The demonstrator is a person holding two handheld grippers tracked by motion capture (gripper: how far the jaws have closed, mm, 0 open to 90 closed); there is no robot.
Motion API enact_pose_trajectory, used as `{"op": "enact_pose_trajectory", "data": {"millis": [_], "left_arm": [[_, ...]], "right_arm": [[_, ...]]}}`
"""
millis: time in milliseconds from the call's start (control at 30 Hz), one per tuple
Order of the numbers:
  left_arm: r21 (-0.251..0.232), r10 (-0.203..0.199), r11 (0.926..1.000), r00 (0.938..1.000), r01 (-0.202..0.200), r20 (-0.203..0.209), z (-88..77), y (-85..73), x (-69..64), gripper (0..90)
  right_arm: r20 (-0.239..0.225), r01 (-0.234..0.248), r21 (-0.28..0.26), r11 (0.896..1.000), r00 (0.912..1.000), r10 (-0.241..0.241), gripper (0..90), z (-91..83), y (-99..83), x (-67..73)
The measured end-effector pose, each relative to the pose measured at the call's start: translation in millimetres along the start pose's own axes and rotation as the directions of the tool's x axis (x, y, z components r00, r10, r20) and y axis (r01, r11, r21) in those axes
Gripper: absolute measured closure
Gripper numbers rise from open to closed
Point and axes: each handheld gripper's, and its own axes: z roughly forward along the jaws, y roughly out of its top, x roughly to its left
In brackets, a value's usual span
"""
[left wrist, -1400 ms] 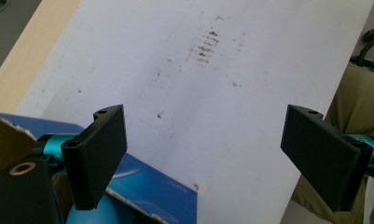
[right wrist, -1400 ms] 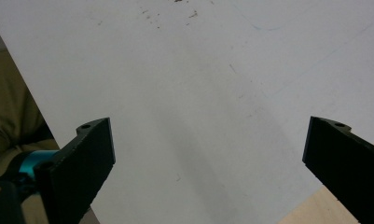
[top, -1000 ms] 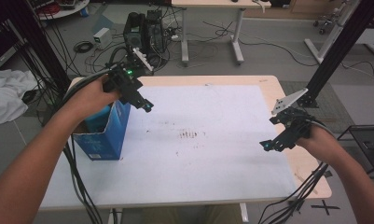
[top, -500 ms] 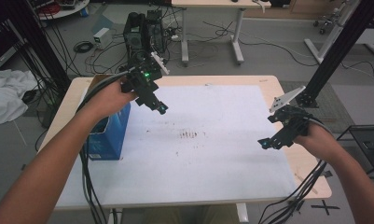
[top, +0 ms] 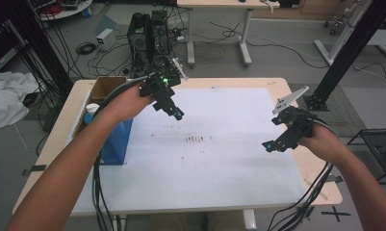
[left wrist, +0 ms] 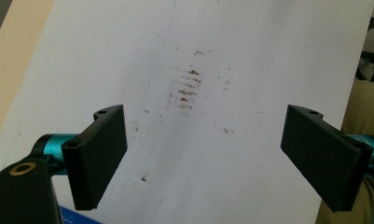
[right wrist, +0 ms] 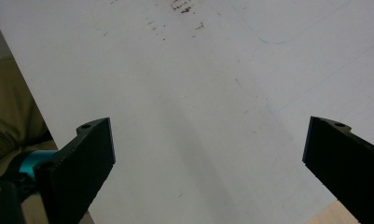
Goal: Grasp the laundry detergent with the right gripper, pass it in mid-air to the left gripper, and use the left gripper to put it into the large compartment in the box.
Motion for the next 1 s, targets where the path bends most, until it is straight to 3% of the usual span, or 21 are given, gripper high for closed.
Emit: {"op": "enact_pose_trajectory", "data": {"millis": [67,167,200,233,333,367,800,833,867,1000], "left_arm": [[-0.022,-0.011,0.9997,0.9999,0.011,0.0,3.4,-0.1,-1.5,14.5],[-0.01,0.004,0.9999,1.0,-0.003,0.002,4.4,0.7,-0.6,14.6],[-0.023,-0.015,0.9996,0.9999,0.015,0.003,5.7,0.8,-1.7,14.6],[-0.006,0.001,1.0,1.0,-0.001,0.002,4.9,1.1,-0.3,14.5],[-0.02,-0.02,0.9996,0.9998,0.02,0.006,6.9,1.0,-0.2,14.6],[0.003,0.002,1.0,1.0,-0.002,0.005,5.5,1.3,1.5,14.5],[0.001,-0.013,0.9999,0.9999,0.013,0.002,5.0,-1.2,1.4,14.5],[-0.015,-0.02,0.9997,0.9998,0.02,0.002,6.1,-2.1,1.1,14.5],[0.011,-0.011,0.9999,0.9999,0.011,0.002,4.2,-1.5,1.9,14.6],[0.001,-0.016,0.9999,0.9998,0.016,0.007,4.3,-3.0,2.4,14.6]], "right_arm": [[0.002,0.01,-0.004,1.0,0.9999,-0.01,1.2,0.7,0.3,-0.3],[0.004,0.005,0.002,1.0,1.0,-0.005,1.3,1.1,0.6,0.6],[0.003,0.005,0.003,1.0,1.0,-0.006,1.2,1.0,0.9,0.5],[0.002,0.009,0.004,1.0,1.0,-0.009,1.2,1.0,1.2,0.2],[0.0,0.006,0.006,1.0,1.0,-0.006,1.2,1.8,1.7,0.9],[-0.003,0.0,0.011,1.0,1.0,0.0,1.2,1.8,1.7,1.6],[-0.003,0.019,0.004,1.0,0.9998,-0.019,1.2,4.6,4.6,1.9],[-0.002,0.015,0.008,1.0,0.9999,-0.015,1.2,4.3,4.6,2.5],[-0.001,0.016,0.013,1.0,0.9999,-0.016,1.2,4.3,4.7,2.7],[-0.002,0.019,0.009,1.0,0.9998,-0.019,1.2,4.7,4.9,2.6]]}}
